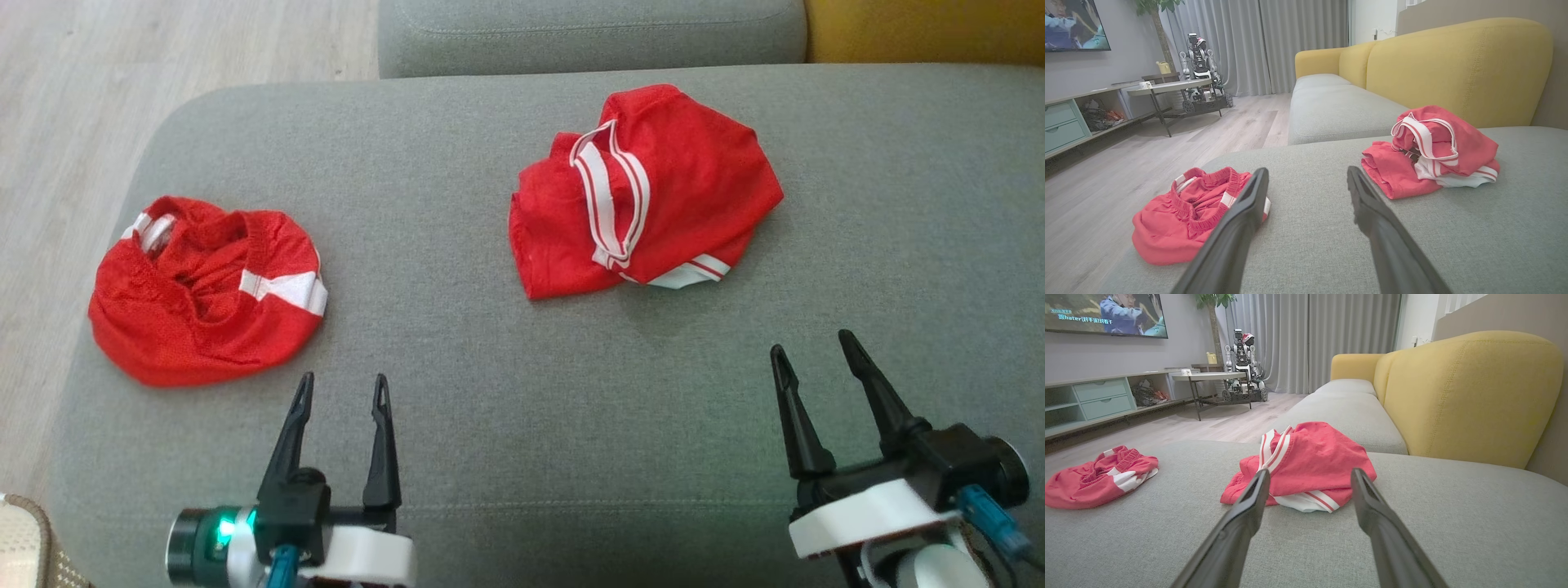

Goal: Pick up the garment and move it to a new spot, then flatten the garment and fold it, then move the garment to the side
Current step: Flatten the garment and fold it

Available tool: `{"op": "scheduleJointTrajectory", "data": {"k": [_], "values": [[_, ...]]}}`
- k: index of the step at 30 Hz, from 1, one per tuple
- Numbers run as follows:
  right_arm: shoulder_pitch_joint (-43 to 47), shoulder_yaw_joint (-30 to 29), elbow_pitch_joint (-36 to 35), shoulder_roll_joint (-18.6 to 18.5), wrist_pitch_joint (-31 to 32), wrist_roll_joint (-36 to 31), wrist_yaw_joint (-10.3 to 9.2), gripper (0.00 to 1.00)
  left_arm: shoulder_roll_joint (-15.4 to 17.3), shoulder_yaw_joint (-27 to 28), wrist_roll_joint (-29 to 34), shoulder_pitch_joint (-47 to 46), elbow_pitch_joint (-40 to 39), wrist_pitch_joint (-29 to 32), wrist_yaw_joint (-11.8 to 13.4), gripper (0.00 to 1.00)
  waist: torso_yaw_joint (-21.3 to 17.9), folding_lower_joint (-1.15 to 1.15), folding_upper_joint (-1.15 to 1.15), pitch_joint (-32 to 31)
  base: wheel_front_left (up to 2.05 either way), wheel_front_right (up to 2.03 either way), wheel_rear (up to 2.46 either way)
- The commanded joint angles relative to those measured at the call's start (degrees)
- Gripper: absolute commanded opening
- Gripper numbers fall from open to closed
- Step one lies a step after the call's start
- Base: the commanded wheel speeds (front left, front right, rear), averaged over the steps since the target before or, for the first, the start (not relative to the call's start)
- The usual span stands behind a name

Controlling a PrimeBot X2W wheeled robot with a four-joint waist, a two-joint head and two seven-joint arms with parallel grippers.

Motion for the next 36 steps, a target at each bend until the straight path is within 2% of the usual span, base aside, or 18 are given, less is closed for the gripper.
{"op": "scheduleJointTrajectory", "data": {"k": [1,15,18,21,29,32,36], "values": [[-1.24,1.36,-1.80,-0.19,-0.36,0.03,0.00,1.00,-0.30,1.75,0.36,-2.60,-1.59,-0.29,0.38,1.00,0.05,0.00,0.00,0.02,0.00,0.00,0.00],[-1.68,1.28,-1.96,-0.19,-0.36,0.18,0.00,1.00,-0.02,1.26,0.61,-3.14,-1.49,-0.29,0.53,1.00,0.07,0.00,0.00,0.73,0.00,0.00,0.00],[-2.28,1.67,-2.45,-0.19,-0.36,0.41,0.00,1.00,0.32,0.97,0.25,-3.80,-0.57,-0.29,-0.33,1.00,-0.45,0.00,0.00,1.77,0.00,0.00,0.00],[-3.47,2.26,-3.21,-0.19,-0.36,0.62,0.00,1.00,0.42,-0.01,-0.70,-6.50,1.55,-0.29,-3.02,1.00,-1.08,0.00,0.00,3.63,0.00,0.00,0.00],[-8.95,3.40,-6.38,-0.19,-0.36,1.03,0.00,1.00,-1.26,-4.16,-8.51,-20.42,11.16,-0.29,-17.80,1.00,-5.02,0.00,0.00,11.91,0.00,0.00,0.00],[-11.01,3.30,-7.27,-0.19,-0.36,1.31,0.00,1.00,-1.46,-6.48,-9.82,-25.95,15.43,-0.29,-20.55,1.00,-7.23,0.00,0.00,14.43,0.00,0.00,0.00],[-12.70,2.93,-8.23,-0.19,-0.36,1.59,0.00,1.00,-1.51,-10.95,-11.89,-31.30,19.66,-0.29,-21.61,1.00,-10.38,0.00,0.00,16.58,0.00,0.00,0.00]]}}
